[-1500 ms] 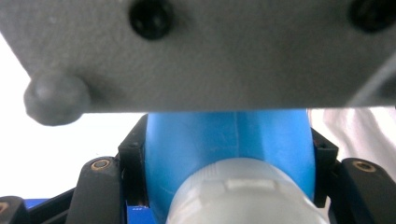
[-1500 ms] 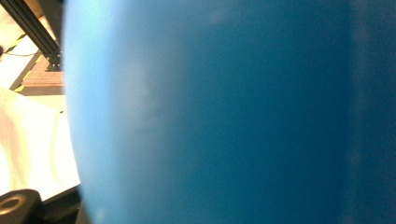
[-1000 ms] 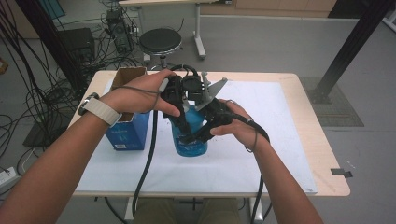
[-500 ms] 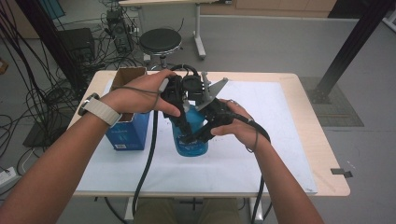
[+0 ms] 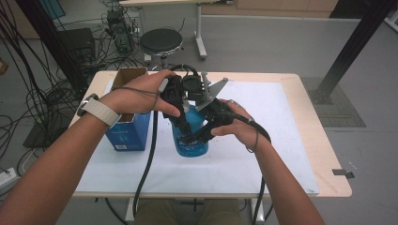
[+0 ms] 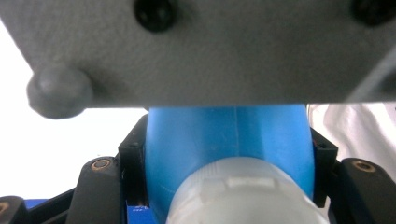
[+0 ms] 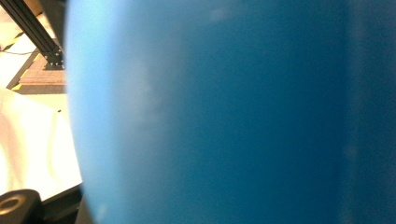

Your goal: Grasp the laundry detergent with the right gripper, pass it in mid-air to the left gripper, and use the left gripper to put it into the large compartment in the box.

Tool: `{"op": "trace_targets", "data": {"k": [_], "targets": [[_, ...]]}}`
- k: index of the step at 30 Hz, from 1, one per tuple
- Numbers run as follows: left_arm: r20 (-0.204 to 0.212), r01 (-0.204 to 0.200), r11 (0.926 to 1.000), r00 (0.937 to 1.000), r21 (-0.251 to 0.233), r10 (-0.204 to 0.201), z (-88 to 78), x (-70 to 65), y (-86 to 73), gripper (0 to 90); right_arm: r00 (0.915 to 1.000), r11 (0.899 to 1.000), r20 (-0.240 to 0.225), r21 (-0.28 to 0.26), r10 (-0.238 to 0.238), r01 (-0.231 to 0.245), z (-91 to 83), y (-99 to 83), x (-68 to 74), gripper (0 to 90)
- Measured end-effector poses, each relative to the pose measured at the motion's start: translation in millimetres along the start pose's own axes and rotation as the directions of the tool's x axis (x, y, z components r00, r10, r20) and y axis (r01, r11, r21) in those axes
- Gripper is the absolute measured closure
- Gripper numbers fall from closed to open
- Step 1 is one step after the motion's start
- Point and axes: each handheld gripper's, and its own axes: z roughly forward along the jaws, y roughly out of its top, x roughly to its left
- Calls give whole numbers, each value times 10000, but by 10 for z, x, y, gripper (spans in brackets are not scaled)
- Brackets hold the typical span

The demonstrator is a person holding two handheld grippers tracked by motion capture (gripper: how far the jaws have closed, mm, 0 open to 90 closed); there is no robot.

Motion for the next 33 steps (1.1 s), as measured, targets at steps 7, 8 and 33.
{"op": "trace_targets", "data": {"k": [7,8,33], "targets": [[19,-96,9999,10000,-94,96,-19,15,-9,377,10000,10000,65,-19,-20,20,-8,5,-3,426],[8,-94,9999,10000,-92,94,-19,15,-8,377,10000,10000,67,-27,-36,36,-10,4,-3,426],[-418,1049,9937,9938,395,-1032,-72,129,-151,377,9769,9612,1544,2105,1477,-1785,-476,-408,-25,104]]}}
